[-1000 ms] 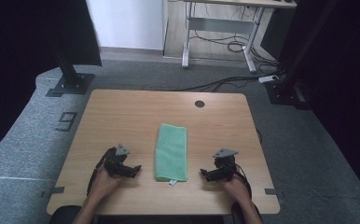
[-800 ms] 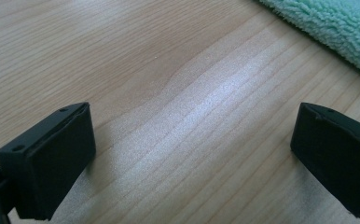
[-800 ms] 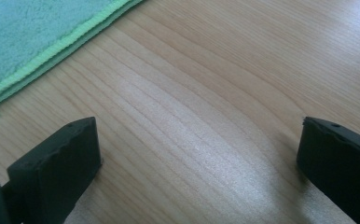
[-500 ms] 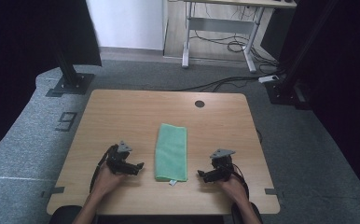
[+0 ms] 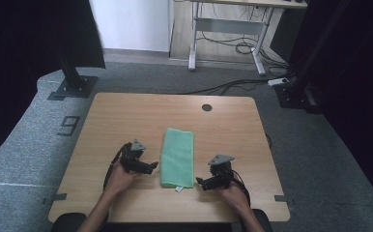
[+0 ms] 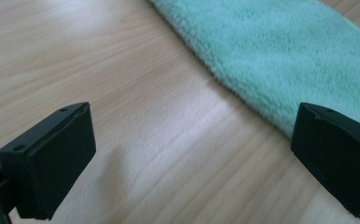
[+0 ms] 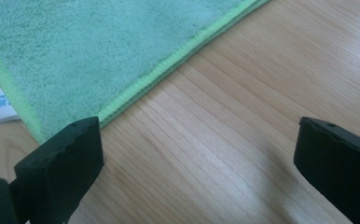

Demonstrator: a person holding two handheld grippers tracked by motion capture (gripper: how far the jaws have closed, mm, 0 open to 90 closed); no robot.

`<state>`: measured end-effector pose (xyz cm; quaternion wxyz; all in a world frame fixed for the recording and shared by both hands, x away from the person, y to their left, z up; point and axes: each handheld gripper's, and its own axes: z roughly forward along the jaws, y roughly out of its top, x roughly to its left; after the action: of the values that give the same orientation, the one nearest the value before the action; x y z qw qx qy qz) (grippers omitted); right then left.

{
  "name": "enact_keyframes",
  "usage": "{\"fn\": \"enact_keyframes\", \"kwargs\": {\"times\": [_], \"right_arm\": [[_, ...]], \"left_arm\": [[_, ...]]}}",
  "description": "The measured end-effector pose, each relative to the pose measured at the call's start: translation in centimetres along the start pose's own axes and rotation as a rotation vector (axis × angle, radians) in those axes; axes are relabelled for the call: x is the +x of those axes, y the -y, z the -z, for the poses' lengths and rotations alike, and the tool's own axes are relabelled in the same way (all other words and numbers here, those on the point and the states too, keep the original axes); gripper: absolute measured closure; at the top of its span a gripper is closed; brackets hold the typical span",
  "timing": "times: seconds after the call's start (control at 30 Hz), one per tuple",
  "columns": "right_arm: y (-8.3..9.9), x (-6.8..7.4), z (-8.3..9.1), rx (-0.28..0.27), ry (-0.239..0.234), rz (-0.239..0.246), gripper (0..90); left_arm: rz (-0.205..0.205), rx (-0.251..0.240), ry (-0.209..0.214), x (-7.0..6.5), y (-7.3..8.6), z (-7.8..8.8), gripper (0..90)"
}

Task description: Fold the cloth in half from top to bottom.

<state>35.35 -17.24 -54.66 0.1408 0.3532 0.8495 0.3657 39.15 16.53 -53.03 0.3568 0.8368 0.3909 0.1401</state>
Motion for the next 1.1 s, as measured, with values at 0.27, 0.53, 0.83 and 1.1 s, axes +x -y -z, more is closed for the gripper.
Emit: {"fn": "enact_keyframes", "kwargs": {"times": [0.27,0.53,0.83,1.1], "right_arm": [[-0.7,0.4,-0.3,-0.032,0.001,-0.004,2.3],[-1.4,0.7,-1.1,-0.043,0.003,-0.005,2.7],[-2.0,0.7,-2.2,-0.031,0.002,-0.003,2.8],[-2.0,1.1,-3.0,0.002,0.011,0.016,5.6]], "left_arm": [[-0.008,-0.015,-0.010,-0.1,-2.0,-1.3,0.0],[0.002,0.003,-0.040,0.6,-2.9,-3.1,0.0],[0.029,0.034,-0.070,1.1,-2.2,-4.7,0.0],[-0.008,0.045,-0.093,0.7,-2.2,-4.7,0.0]]}}
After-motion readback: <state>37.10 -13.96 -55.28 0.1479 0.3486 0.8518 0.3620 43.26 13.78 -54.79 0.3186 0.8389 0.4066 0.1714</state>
